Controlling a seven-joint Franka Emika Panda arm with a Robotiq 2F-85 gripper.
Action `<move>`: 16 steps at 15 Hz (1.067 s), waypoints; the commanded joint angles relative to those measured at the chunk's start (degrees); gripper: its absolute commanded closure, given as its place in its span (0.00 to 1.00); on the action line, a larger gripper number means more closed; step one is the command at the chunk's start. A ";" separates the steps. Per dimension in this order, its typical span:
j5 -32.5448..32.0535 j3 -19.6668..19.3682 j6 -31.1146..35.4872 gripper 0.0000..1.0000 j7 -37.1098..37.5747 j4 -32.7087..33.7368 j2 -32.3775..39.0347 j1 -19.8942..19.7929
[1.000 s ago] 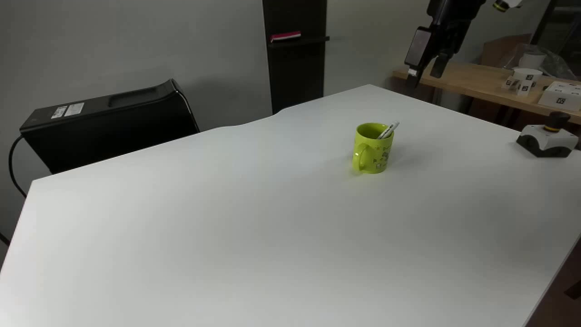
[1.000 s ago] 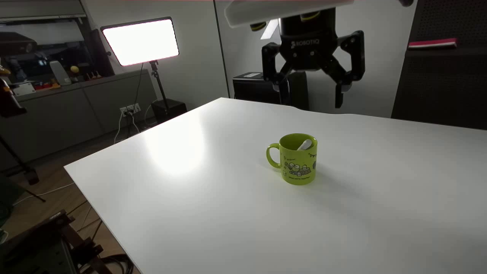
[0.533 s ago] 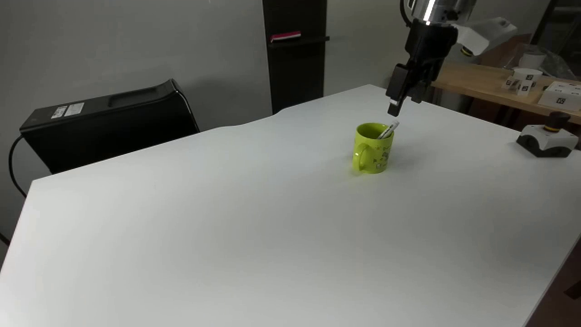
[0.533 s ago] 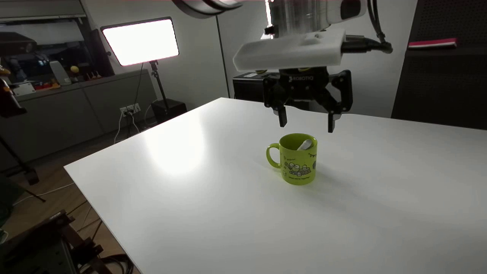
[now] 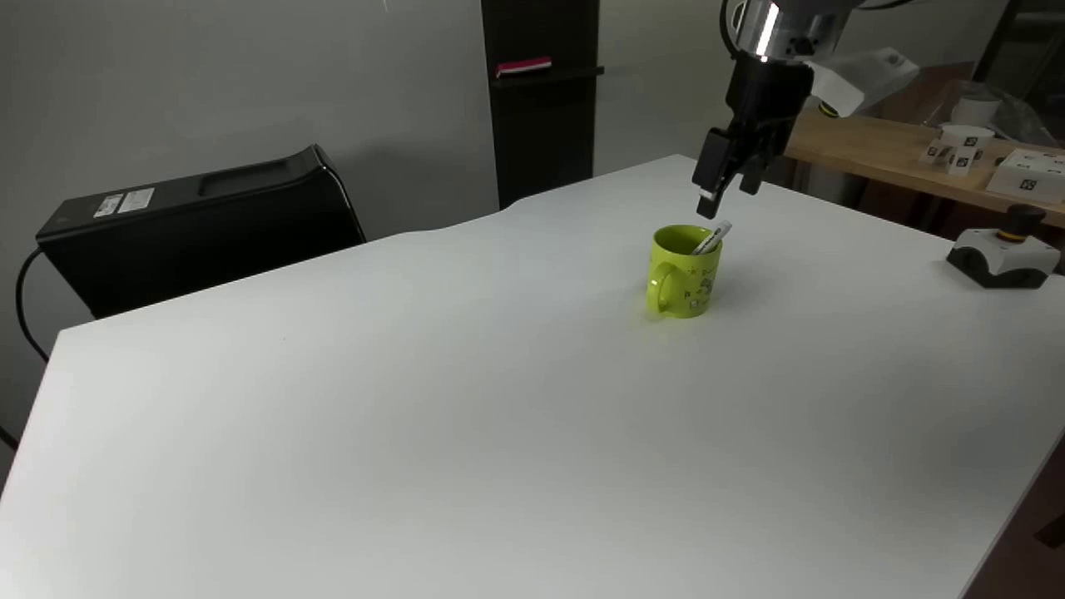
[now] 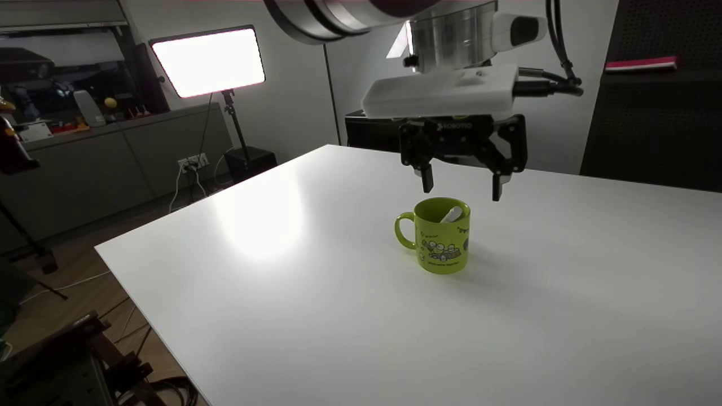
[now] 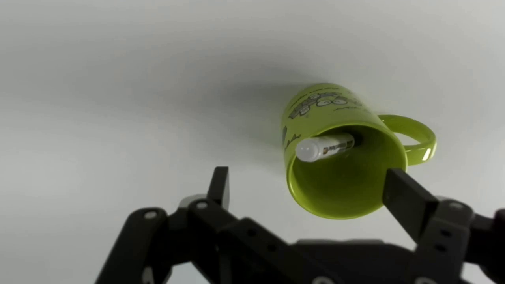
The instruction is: Pick up the marker from the cup and put it on the table
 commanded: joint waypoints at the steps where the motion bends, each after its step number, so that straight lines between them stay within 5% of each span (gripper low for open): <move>1: -0.75 0.86 -0.10 0.00 0.63 0.05 -0.06 -0.86; 16: -0.16 -0.15 3.39 0.00 10.28 0.36 3.26 0.31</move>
